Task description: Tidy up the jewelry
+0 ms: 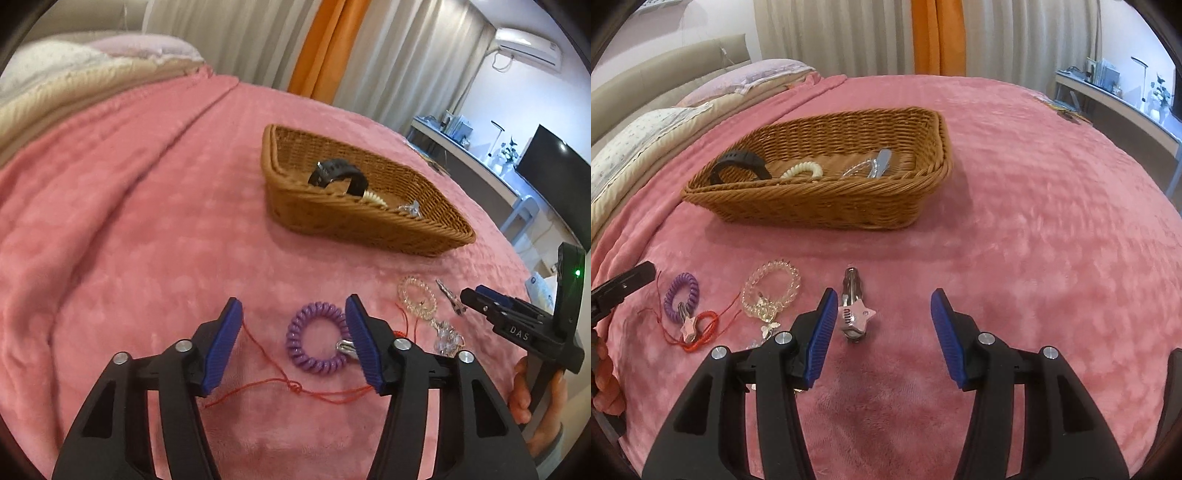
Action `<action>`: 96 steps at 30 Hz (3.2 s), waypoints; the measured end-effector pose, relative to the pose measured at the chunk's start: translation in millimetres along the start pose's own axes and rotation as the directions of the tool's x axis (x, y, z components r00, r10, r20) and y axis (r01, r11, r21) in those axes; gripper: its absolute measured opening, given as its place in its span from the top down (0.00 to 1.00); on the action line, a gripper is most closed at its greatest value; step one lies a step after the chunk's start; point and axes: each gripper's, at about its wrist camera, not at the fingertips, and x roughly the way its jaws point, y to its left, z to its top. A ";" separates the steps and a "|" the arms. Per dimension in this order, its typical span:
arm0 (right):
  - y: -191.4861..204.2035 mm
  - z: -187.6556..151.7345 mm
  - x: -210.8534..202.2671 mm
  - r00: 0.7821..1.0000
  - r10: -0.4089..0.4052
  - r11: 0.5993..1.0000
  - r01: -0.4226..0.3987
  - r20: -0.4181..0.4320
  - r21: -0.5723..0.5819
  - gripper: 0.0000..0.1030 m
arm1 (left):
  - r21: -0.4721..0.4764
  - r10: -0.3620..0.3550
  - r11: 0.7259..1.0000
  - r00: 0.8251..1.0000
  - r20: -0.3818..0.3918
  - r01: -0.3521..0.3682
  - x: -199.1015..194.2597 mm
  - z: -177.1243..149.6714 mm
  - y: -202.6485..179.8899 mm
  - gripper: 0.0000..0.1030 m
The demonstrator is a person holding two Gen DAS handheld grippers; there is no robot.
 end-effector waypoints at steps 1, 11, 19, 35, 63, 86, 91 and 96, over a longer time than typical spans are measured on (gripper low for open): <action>1.5 -0.2 2.2 1.000 -0.004 1.000 0.004 -0.009 -0.007 0.52 | -0.006 -0.005 1.000 1.000 -0.006 0.005 1.7 -0.7 2.1 0.47; 9.5 -1.3 16.9 0.998 -0.029 0.999 0.027 -0.054 -0.040 0.52 | 0.001 0.036 0.999 0.995 -0.088 -0.036 21.2 -5.5 -2.0 0.64; 18.1 -2.6 19.6 0.998 -0.050 0.995 0.046 -0.046 -0.092 0.64 | 0.118 0.129 0.986 0.988 -0.088 -0.118 26.9 -10.3 -24.2 0.68; 15.7 -6.1 0.6 0.999 0.047 0.995 -0.045 0.019 -0.094 0.80 | 0.129 0.086 0.988 0.996 -0.006 -0.084 10.2 -10.8 -29.2 0.91; 20.5 16.6 -83.1 0.957 0.154 0.988 -0.145 0.246 -0.056 0.80 | 0.083 -0.156 0.987 0.949 0.273 0.138 -77.3 22.2 -46.4 0.91; 19.6 24.4 -122.4 0.947 0.145 0.989 -0.136 0.287 -0.052 0.80 | 0.006 -0.341 0.937 0.912 0.226 0.349 -97.2 39.2 -49.5 0.91; 19.3 19.4 -125.7 0.947 0.152 0.988 -0.142 0.282 -0.056 0.80 | 0.018 -0.309 0.950 0.932 0.187 0.312 -89.4 34.2 -54.9 1.00; 14.8 15.0 -118.0 0.952 0.160 0.987 -0.154 0.260 -0.042 0.80 | 0.017 -0.225 0.974 0.970 0.094 0.224 -59.9 24.7 -43.0 0.86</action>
